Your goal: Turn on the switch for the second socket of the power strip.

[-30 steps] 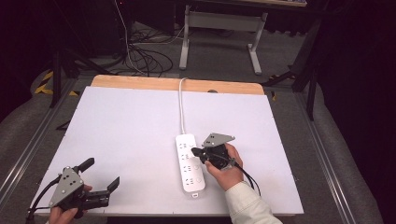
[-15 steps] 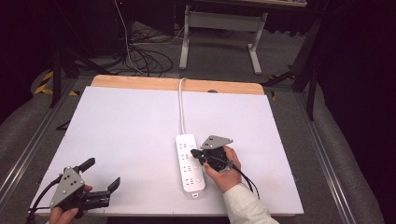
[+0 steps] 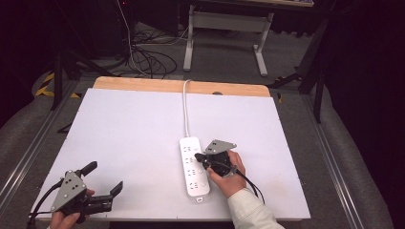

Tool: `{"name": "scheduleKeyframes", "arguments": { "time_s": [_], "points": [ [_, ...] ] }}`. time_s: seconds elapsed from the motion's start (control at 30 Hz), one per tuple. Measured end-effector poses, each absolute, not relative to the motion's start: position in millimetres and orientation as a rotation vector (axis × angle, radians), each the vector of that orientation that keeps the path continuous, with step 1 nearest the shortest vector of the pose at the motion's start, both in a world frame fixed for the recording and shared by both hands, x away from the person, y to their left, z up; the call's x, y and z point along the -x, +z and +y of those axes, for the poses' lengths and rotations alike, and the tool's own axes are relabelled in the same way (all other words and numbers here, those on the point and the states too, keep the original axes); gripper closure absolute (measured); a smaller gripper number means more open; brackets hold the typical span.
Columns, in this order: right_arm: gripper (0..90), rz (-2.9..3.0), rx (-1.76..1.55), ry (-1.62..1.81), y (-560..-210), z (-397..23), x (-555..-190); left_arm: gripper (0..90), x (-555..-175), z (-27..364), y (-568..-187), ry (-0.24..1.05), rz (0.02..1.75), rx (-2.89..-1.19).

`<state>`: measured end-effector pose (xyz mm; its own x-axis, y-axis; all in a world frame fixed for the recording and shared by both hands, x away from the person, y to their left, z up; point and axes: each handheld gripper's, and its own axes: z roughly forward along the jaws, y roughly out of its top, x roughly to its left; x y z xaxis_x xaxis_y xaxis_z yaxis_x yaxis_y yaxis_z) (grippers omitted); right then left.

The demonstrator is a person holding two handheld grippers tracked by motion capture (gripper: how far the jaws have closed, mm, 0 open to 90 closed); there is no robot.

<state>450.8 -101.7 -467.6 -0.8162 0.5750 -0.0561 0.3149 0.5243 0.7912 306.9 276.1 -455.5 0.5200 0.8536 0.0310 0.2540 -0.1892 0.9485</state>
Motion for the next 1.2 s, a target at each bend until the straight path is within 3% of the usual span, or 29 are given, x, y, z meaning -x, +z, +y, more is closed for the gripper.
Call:
{"name": "scheduleKeyframes", "arguments": {
  "time_s": [1.2],
  "points": [
    [90.0,2.435,-0.736,1.133,-470.6,-96.7,-447.6,0.5,-307.0,274.6,-456.3,0.713,0.943,-1.719]
  ]
}}
